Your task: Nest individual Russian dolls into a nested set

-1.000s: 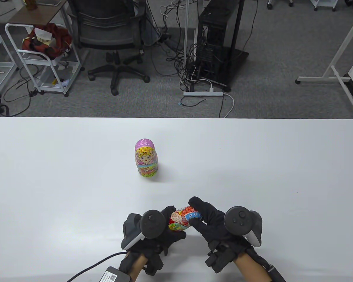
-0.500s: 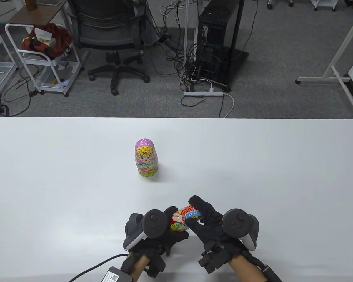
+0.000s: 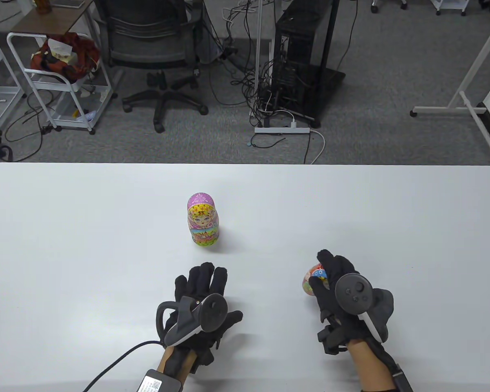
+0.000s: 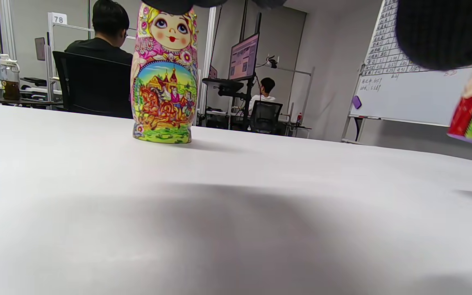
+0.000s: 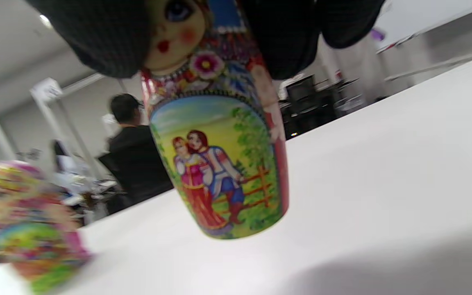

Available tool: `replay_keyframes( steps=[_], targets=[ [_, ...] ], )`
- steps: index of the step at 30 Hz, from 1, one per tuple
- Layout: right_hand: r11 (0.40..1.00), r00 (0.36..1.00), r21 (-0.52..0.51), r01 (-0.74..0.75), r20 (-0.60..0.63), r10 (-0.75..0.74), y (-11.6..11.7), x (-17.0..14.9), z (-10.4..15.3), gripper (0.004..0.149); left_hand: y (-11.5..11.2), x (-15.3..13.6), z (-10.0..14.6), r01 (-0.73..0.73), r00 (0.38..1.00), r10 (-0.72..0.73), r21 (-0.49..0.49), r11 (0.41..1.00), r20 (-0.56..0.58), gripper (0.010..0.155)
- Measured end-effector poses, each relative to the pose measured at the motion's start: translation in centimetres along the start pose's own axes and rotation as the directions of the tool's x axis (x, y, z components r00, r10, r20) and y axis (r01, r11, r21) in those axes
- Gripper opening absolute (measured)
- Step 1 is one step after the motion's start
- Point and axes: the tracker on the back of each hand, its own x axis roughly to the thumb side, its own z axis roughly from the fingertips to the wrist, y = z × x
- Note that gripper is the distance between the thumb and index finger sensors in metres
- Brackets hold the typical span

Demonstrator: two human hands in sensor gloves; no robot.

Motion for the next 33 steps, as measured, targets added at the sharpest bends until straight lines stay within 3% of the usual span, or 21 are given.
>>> replay_keyframes(
  steps=[7,16,22,25,27,31,33],
  targets=[
    [0.995,0.975,0.003,-0.104,-0.195,0.103,-0.4,-3.4,-1.2,0.065,-0.2,0.0,-0.1,-0.009,1.0,0.008,-0.031,0.999,-0.008,0.104],
    [0.984,0.964,0.13,-0.121,-0.222,0.147,0.8,-4.6,-1.7,0.064,-0.2,0.0,0.0,-0.017,1.0,0.016,-0.046,0.999,-0.011,0.103],
    [0.982,0.961,0.134,-0.131,-0.226,0.159,0.8,-4.5,-1.6,0.063,-0.2,0.0,0.0,-0.018,1.0,0.018,-0.041,0.999,-0.01,0.103],
    [0.98,0.963,0.124,-0.157,-0.201,0.18,0.8,-3.8,-1.3,0.07,-0.2,0.0,-0.1,-0.025,1.0,0.025,-0.043,0.999,-0.013,0.103],
    [0.971,0.958,0.059,-0.232,-0.157,0.239,0.7,-2.6,-0.8,0.074,-0.2,0.0,-0.1,-0.042,0.999,0.041,-0.045,0.998,-0.019,0.102],
    [0.972,0.972,-0.04,-0.229,0.042,0.231,0.9,1.1,0.6,0.078,0.7,-0.3,-0.5,-0.119,0.992,0.118,-0.018,0.993,-0.047,0.102],
    [0.977,0.966,-0.016,-0.211,0.15,0.211,1.5,2.8,1.3,0.082,1.6,-1.1,-1.3,-0.168,0.982,0.169,0.018,0.986,-0.088,0.102]
  ],
)
